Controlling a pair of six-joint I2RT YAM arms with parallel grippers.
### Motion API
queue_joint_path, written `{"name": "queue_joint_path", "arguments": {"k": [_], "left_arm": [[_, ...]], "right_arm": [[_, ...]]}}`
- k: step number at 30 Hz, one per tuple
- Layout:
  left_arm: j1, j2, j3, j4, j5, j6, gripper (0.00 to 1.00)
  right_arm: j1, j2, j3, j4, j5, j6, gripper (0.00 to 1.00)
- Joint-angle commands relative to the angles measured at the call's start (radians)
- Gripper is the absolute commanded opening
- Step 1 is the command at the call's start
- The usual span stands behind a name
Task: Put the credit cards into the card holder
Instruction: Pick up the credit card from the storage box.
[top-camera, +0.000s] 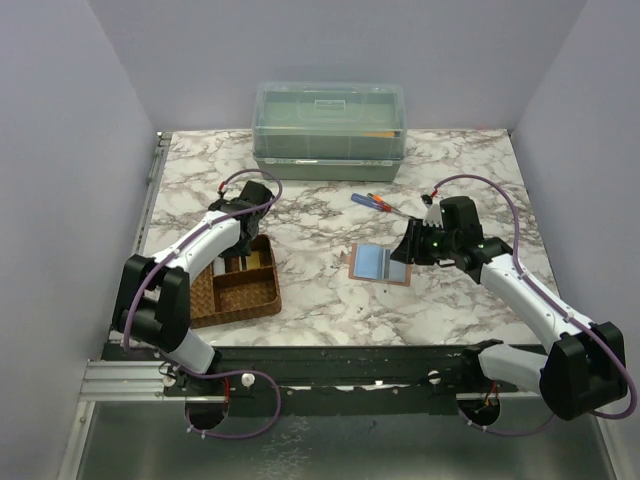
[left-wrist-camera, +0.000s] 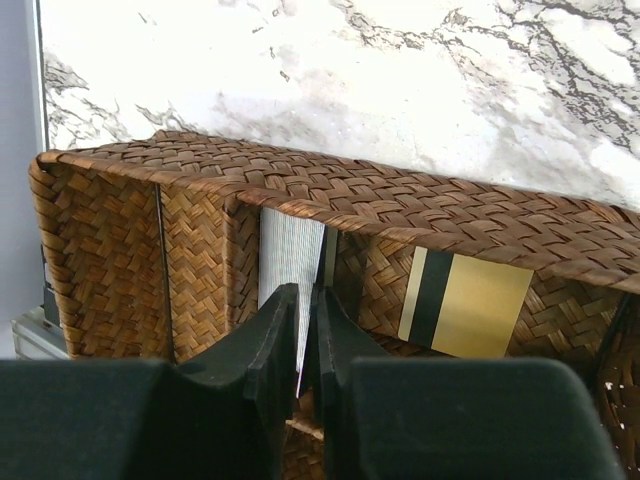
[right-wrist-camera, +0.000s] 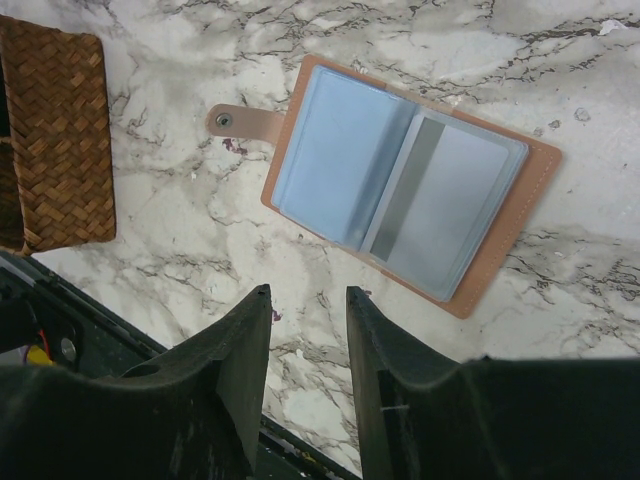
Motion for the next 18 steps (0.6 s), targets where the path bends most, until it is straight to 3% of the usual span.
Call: {"name": "queue_joint_path", "arguments": {"k": [1, 4, 9, 18], "left_arm": [[-0.005, -0.053, 0.032, -0.026, -0.052, 0.010, 0.14], [-0.005, -0.062, 0.031, -0.029, -0.055, 0.014, 0.09], [-0.005, -0.054, 0.023, -0.028, -0.046, 0.019, 0.11], [-0.006, 0.002, 0.003, 0.008, -0.012, 0.023, 0.40]], "right_arm": [[0.005, -0.004, -0.009, 0.007, -0.011, -0.010, 0.40], [0.004, 0.000, -0.009, 0.007, -0.010, -0.009, 0.40], [0.005, -0.002, -0.007, 0.003, -0.011, -0.008, 0.40], [0.005, -0.004, -0.009, 0.005, -0.018, -0.008, 0.40]]}}
